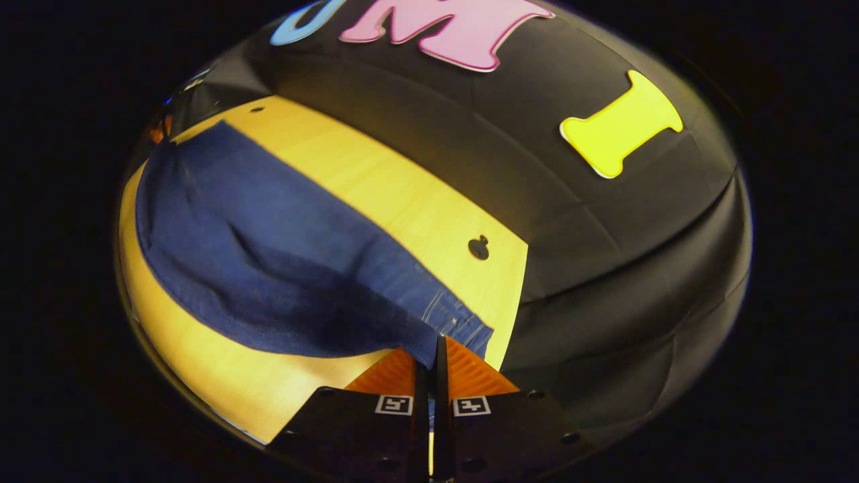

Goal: Grasp the waist and the cuffs of the jeans and fold them to make the two legs overlap; first hold the waist and fold one-third of the jeans toward the cuffs, then hold the cuffs and fold the remaining one-third in the same direction to finish folding.

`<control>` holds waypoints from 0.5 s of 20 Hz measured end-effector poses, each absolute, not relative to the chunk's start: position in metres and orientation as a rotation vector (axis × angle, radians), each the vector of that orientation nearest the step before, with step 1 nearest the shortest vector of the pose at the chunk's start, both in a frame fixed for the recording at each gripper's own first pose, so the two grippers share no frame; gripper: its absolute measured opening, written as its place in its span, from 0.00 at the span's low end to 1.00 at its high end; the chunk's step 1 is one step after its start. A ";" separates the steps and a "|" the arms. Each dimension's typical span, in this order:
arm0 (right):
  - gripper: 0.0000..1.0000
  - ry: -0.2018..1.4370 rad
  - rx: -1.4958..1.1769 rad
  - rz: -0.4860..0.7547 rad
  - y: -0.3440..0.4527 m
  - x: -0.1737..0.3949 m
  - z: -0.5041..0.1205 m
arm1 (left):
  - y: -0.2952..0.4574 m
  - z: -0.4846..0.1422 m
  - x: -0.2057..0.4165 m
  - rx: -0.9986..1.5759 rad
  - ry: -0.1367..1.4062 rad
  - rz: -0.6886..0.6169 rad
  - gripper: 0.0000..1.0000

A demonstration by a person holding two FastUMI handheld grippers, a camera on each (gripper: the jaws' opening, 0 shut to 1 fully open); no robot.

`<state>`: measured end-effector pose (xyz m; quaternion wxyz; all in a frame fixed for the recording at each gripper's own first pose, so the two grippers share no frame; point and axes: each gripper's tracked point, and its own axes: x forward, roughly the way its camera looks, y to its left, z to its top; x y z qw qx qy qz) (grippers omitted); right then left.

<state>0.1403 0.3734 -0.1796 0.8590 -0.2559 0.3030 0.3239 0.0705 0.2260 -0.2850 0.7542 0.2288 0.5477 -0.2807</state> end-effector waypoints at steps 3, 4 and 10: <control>0.07 0.731 -0.424 0.629 0.394 0.174 -0.186 | 0.234 -0.292 0.104 0.403 1.242 -0.508 0.07; 0.07 0.763 -0.375 0.612 0.404 0.188 -0.193 | 0.241 -0.297 0.113 0.390 1.257 -0.474 0.07; 0.07 0.949 -0.226 0.512 0.445 0.251 -0.273 | 0.240 -0.317 0.127 0.418 1.356 -0.394 0.07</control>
